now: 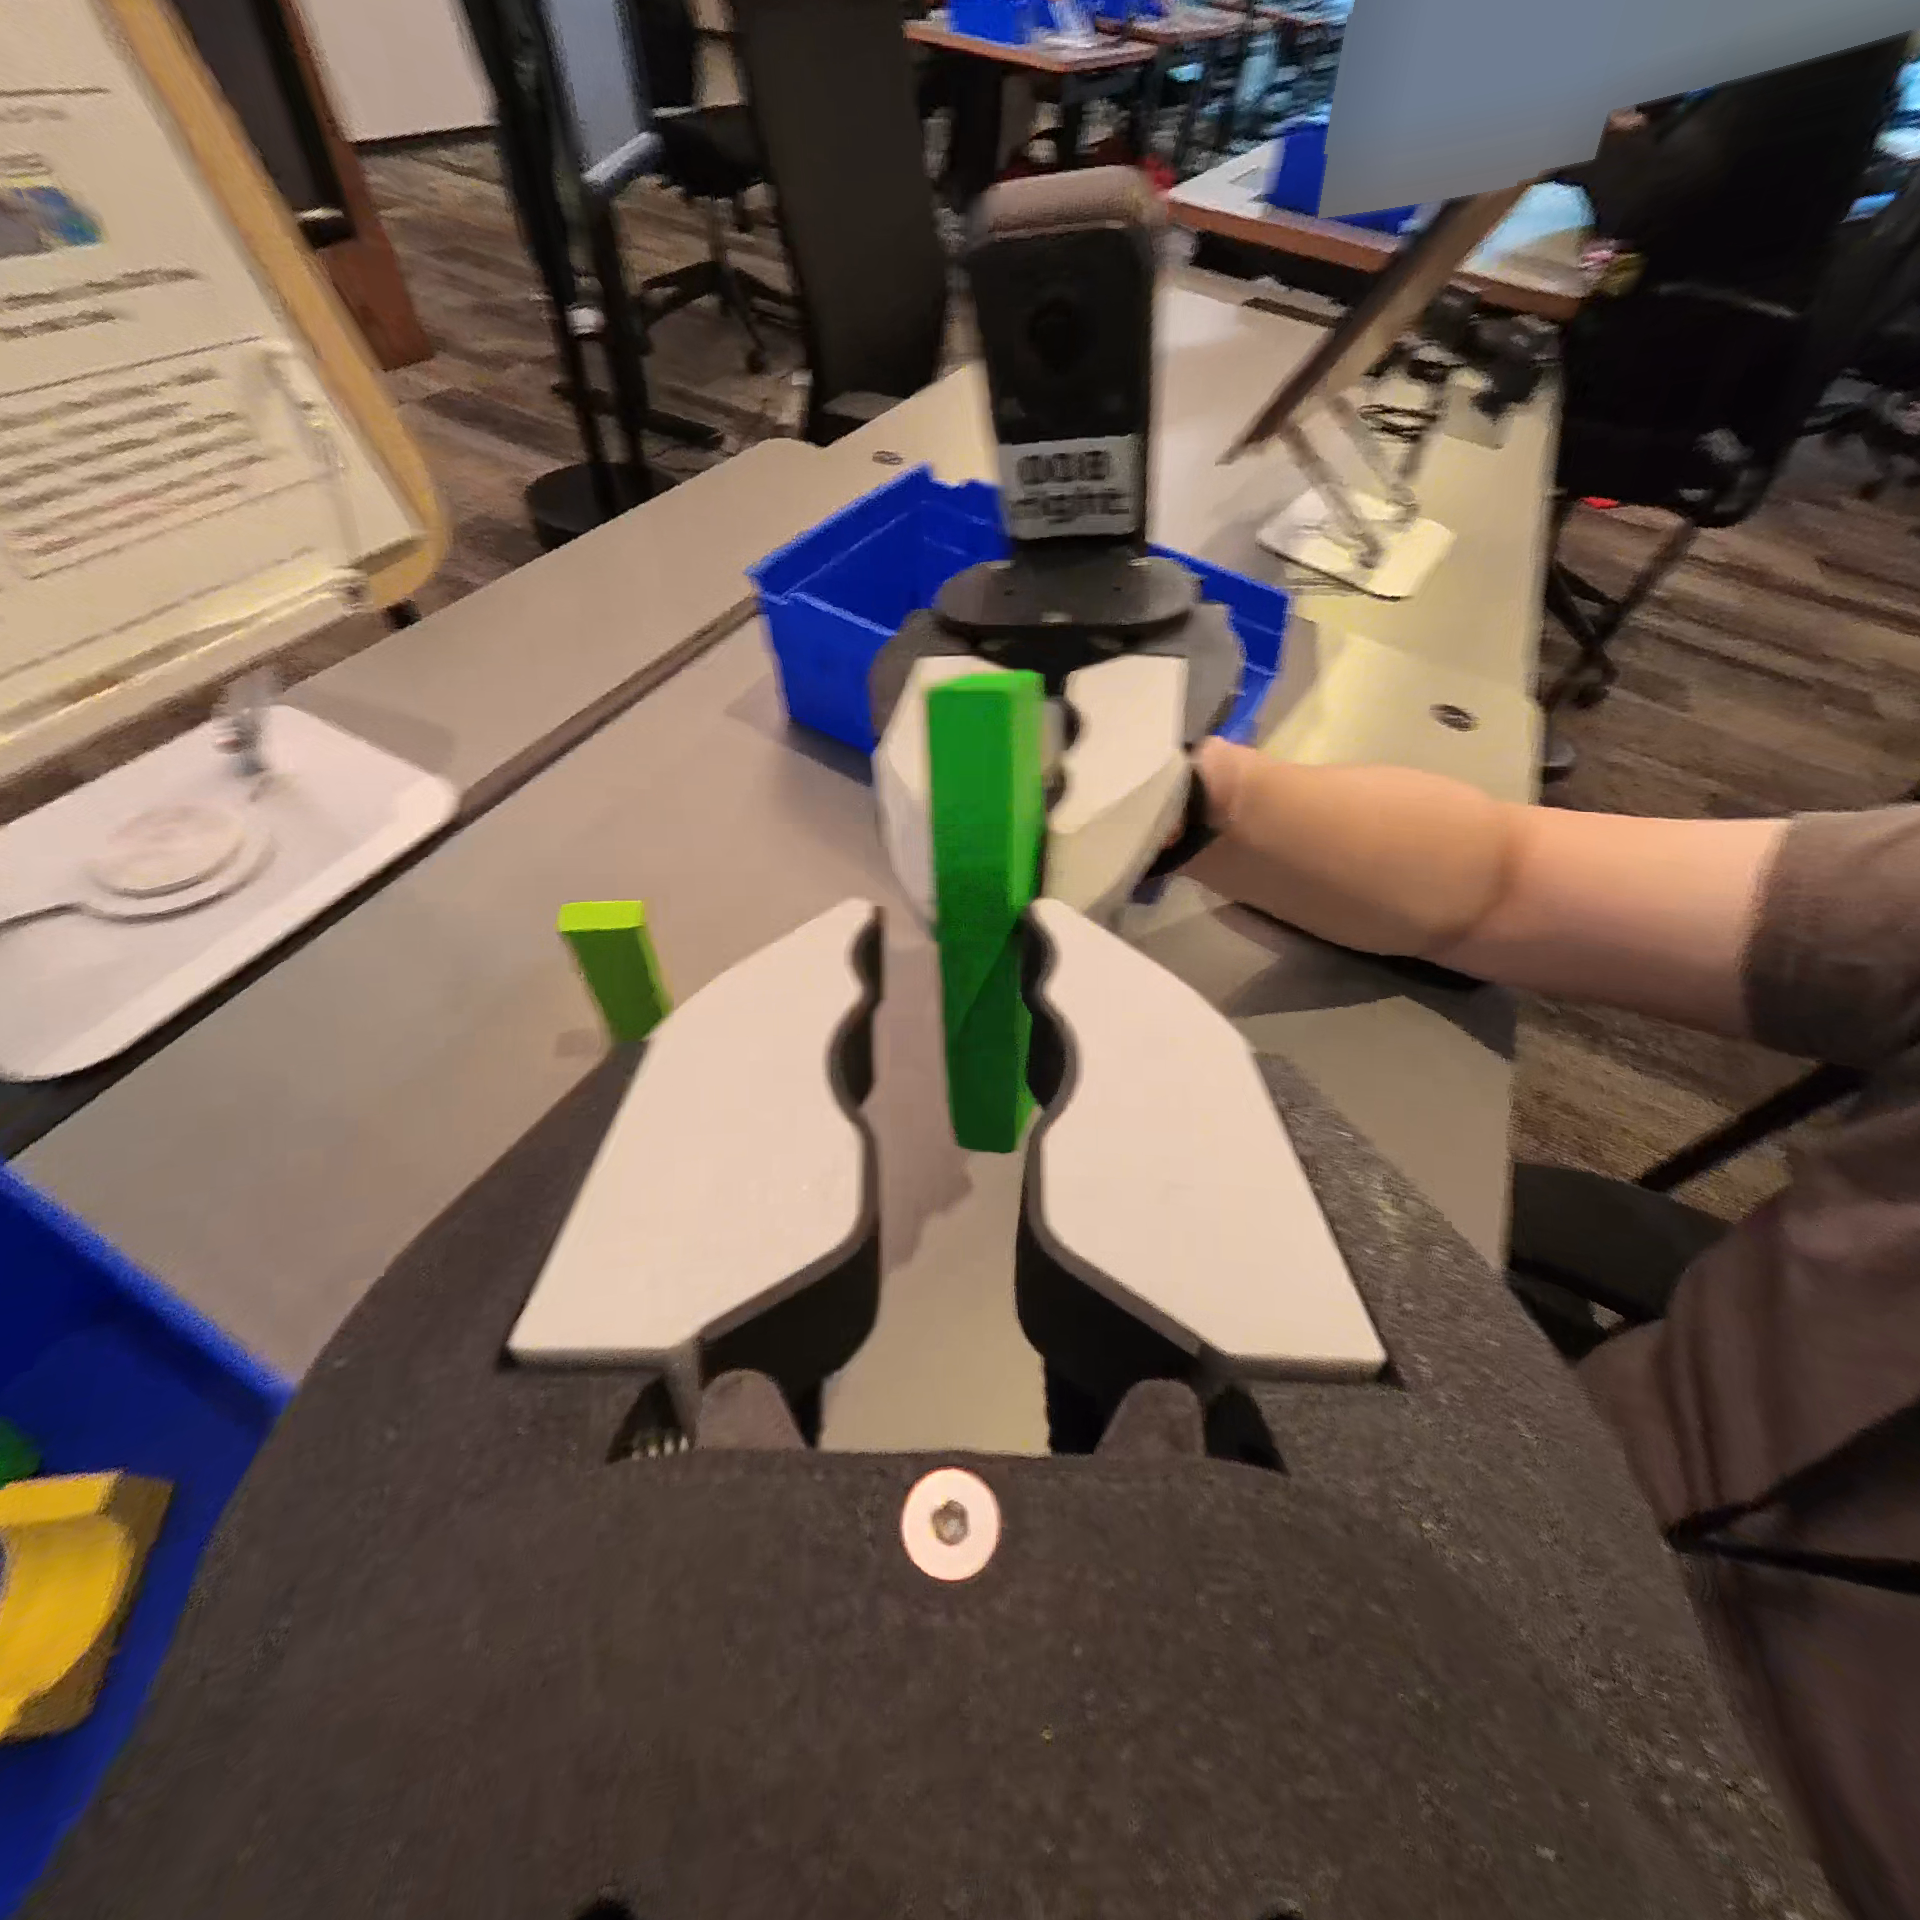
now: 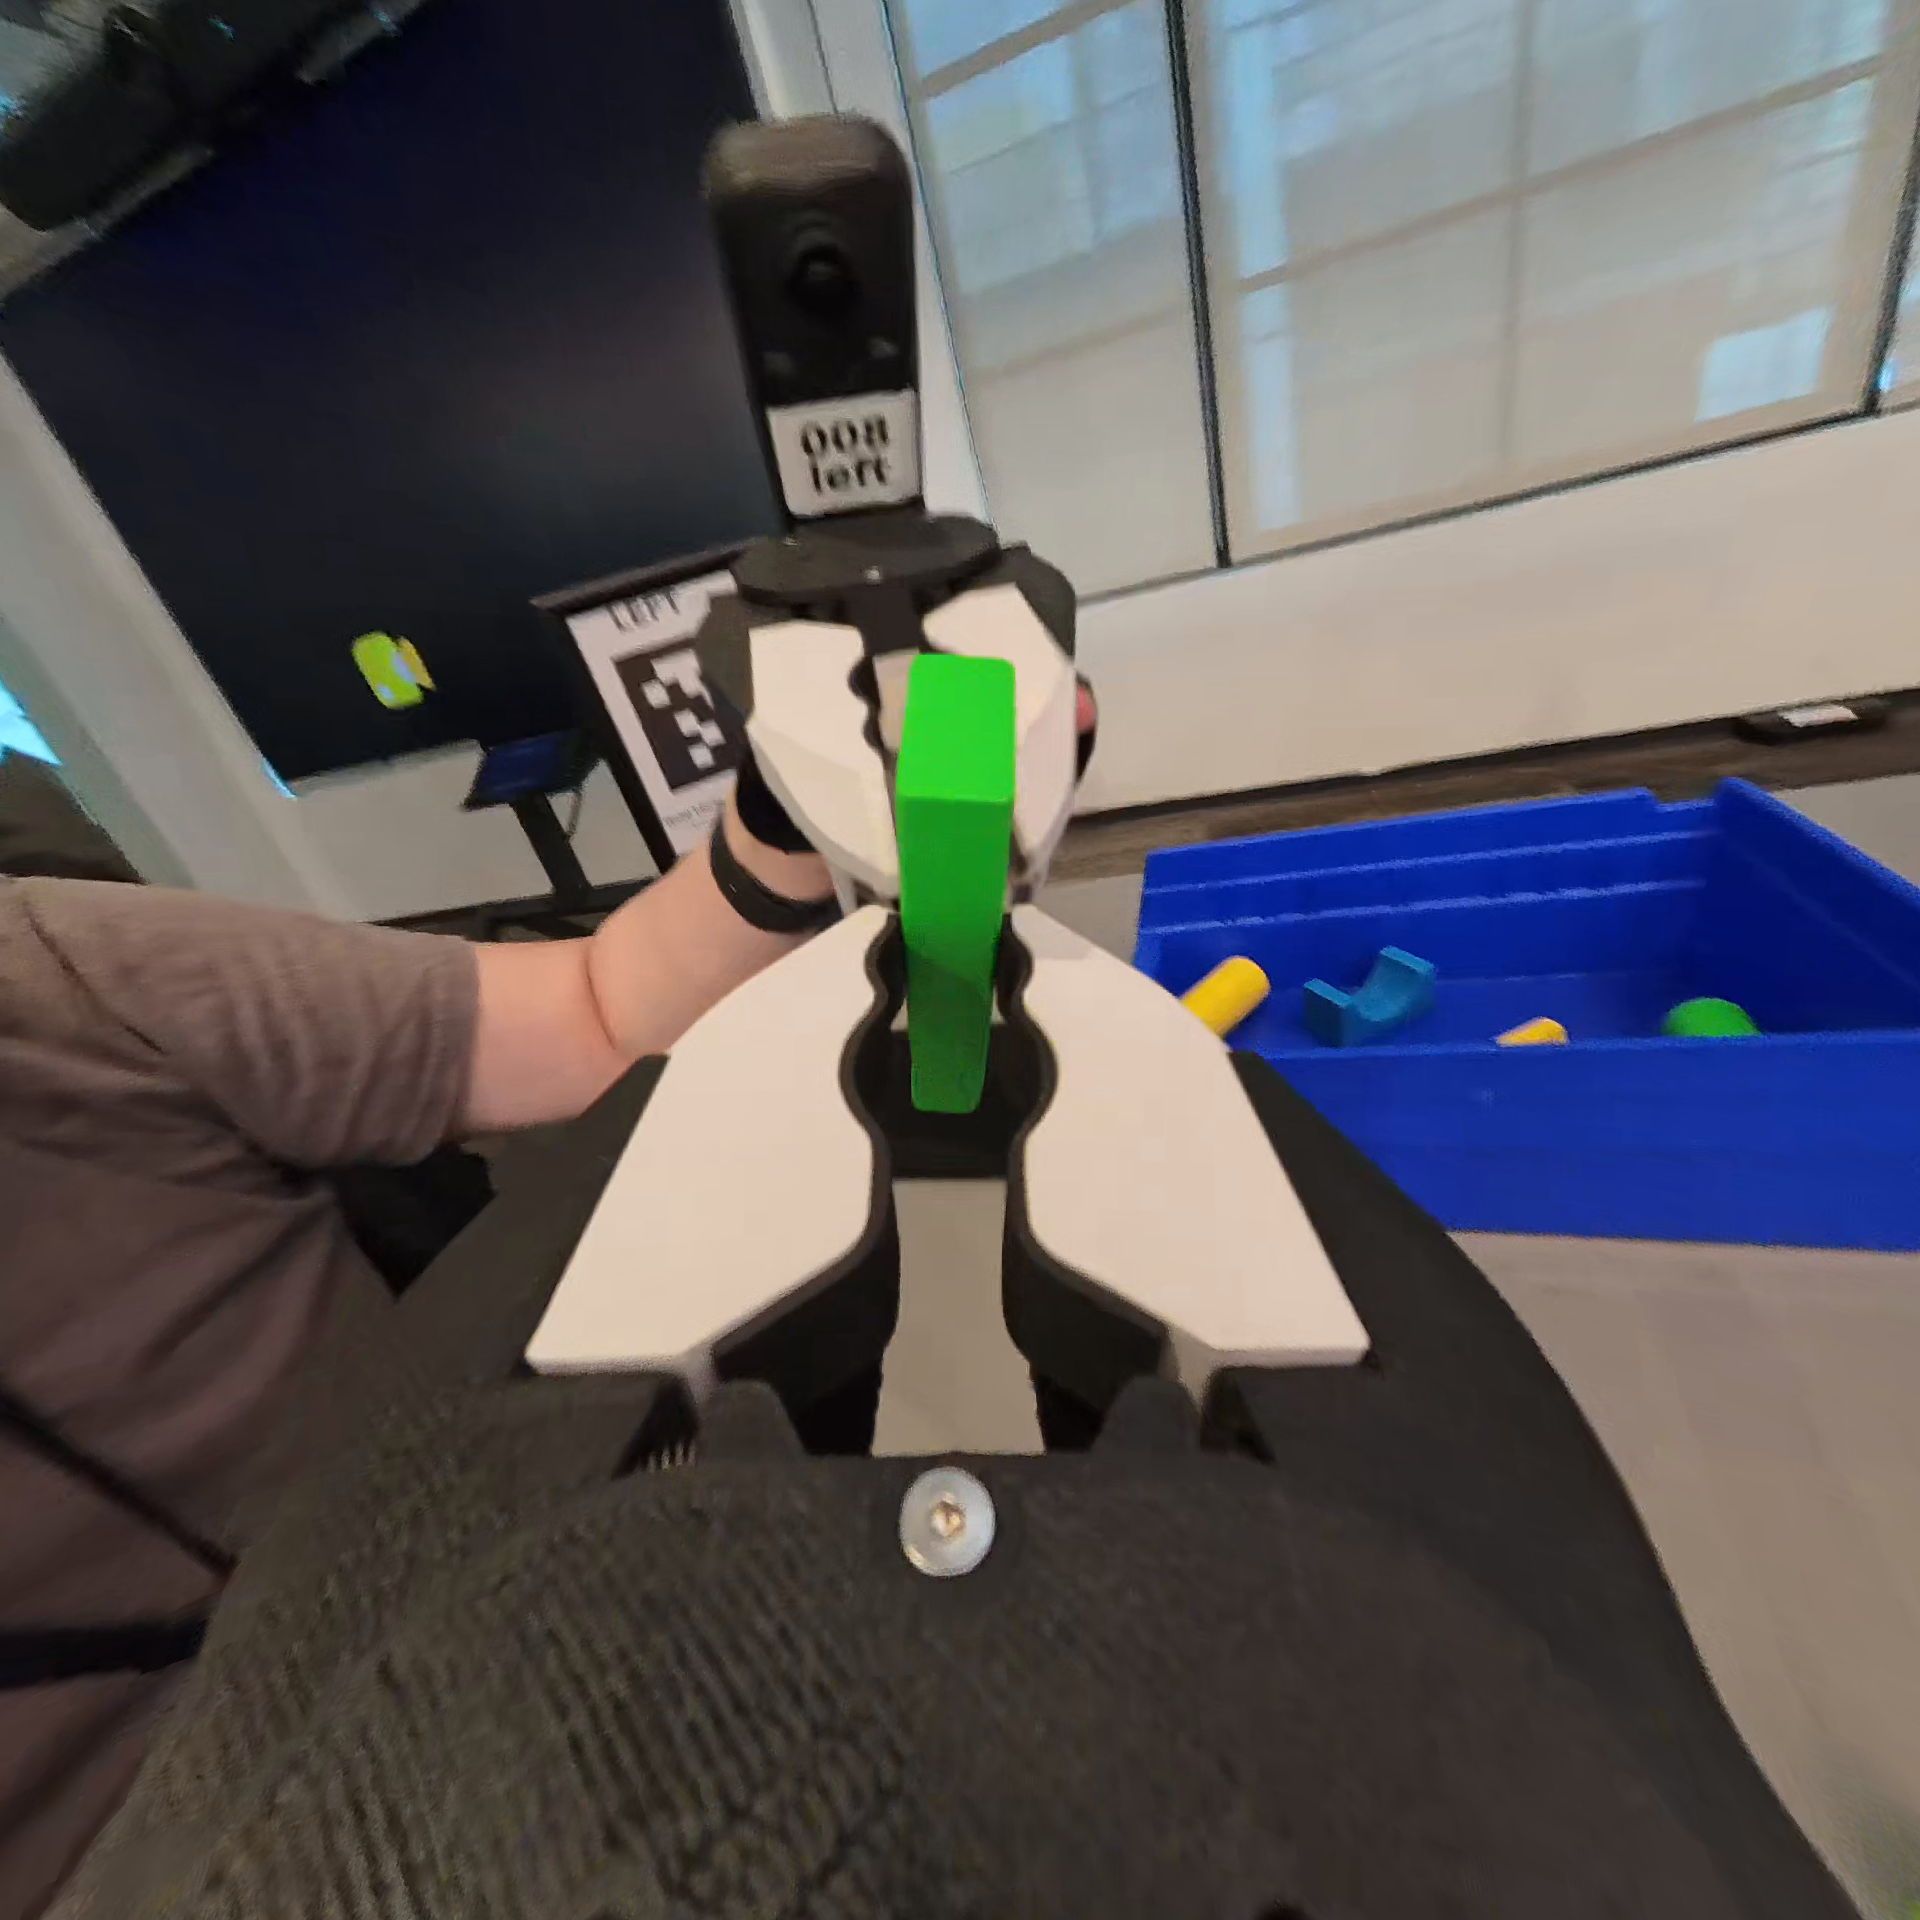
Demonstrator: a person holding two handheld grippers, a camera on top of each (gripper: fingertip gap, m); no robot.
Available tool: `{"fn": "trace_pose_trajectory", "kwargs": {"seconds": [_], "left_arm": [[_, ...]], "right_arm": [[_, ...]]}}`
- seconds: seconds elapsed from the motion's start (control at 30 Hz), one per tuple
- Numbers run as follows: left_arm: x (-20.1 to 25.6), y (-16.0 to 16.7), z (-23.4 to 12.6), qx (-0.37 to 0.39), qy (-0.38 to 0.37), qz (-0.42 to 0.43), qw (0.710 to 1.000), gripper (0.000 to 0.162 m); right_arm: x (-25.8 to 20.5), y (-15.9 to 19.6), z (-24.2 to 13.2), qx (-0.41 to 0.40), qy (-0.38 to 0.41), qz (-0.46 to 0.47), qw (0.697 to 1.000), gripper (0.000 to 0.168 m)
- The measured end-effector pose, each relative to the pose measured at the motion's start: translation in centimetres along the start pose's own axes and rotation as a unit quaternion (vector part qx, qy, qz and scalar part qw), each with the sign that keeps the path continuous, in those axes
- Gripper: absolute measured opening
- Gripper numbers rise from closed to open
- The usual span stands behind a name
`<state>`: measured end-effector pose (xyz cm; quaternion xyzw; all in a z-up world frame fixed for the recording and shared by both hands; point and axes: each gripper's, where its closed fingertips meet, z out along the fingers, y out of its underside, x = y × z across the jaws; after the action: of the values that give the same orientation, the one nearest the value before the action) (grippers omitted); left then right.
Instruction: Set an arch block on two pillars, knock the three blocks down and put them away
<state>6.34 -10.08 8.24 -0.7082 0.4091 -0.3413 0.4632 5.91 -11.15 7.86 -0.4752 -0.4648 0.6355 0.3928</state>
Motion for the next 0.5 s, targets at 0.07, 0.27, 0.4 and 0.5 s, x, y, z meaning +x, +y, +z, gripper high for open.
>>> {"fn": "trace_pose_trajectory", "kwargs": {"seconds": [0.07,0.27,0.4,0.5], "left_arm": [[-2.6,-0.3,-1.1,0.005,-0.068,0.022,0.997,0.051],[-13.1,5.3,-6.3,-0.088,-0.244,-0.024,0.965,0.052],[-18.8,12.9,-9.9,-0.203,-0.334,-0.086,0.917,0.046],[-20.9,16.6,-11.8,-0.242,-0.376,-0.105,0.888,0.044]], "right_arm": [[0.9,0.6,-0.4,-0.03,0.028,-0.025,0.999,0.017],[11.3,-1.7,-9.1,0.033,0.416,-0.065,0.906,0.017],[16.5,1.6,-14.4,-0.047,0.564,-0.083,0.821,0.017],[19.4,5.6,-15.3,-0.099,0.585,-0.04,0.804,0.017]]}}
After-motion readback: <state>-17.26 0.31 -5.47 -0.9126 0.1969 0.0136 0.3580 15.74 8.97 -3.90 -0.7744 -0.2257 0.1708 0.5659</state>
